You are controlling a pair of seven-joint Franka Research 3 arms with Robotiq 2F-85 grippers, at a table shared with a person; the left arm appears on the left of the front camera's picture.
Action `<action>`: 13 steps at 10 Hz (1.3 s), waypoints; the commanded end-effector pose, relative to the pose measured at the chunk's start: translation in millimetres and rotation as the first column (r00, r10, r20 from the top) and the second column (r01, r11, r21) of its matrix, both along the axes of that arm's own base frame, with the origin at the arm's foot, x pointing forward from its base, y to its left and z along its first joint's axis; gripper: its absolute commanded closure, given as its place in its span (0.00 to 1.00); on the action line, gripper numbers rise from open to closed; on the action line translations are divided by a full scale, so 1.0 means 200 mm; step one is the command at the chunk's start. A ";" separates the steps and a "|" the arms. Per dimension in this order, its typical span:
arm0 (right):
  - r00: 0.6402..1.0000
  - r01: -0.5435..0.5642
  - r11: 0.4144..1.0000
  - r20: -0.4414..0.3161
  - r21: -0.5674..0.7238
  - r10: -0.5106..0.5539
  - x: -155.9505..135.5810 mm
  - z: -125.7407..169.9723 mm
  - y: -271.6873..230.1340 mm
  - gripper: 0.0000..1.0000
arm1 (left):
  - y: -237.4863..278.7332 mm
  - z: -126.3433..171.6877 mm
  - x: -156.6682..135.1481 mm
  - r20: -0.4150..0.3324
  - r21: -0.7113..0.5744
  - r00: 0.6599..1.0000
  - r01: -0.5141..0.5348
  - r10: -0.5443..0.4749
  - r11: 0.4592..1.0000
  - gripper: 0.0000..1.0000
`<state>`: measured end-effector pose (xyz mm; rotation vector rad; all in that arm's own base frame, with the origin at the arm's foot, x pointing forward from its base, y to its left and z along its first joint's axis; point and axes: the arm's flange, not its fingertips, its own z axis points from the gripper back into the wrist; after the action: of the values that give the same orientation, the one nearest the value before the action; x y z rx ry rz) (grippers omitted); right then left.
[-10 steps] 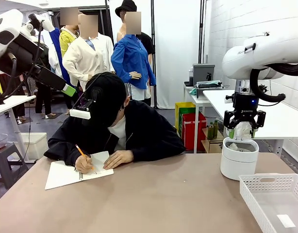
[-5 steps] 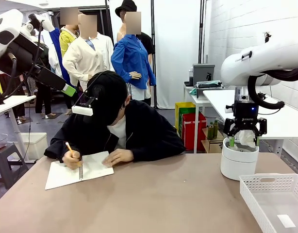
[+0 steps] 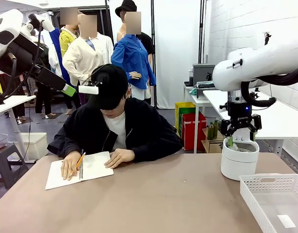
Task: Sort the paper based on its condition.
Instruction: If a person hands you a paper, place it in the Organizing basket , and if it's crumpled, put it in the Trash can.
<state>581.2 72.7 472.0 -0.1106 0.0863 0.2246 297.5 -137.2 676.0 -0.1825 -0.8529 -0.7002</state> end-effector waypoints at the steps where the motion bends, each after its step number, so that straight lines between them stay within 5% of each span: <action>1: 0.989 -0.108 0.994 0.097 0.000 0.108 -0.07 0.04 0.01 0.00 | 0.01 0.00 0.00 0.002 -0.007 1.000 0.001 -0.001 1.000 0.00; 5: 0.976 -0.196 0.944 -0.039 0.266 0.214 -0.28 0.15 0.09 0.00 | 0.01 0.00 0.00 0.002 -0.007 1.000 0.001 -0.001 1.000 0.00; 8: 0.921 -0.385 0.901 0.029 0.200 0.387 -0.45 0.14 0.19 0.00 | 0.01 0.00 0.00 0.002 -0.007 1.000 0.001 -0.001 1.000 0.00; 9: 0.957 -0.276 0.926 -0.009 0.257 0.288 -0.35 0.17 0.19 0.00 | 0.01 0.00 0.00 0.002 -0.007 1.000 0.001 -0.001 1.000 0.00; 13: 0.957 -0.276 0.926 -0.009 0.257 0.288 -0.35 0.17 0.19 0.00 | 0.01 0.00 0.00 0.002 -0.007 1.000 0.001 -0.001 1.000 0.00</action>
<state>507.3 105.8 503.5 0.1345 0.0910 0.5462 297.4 -137.2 676.0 -0.1825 -0.8529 -0.7003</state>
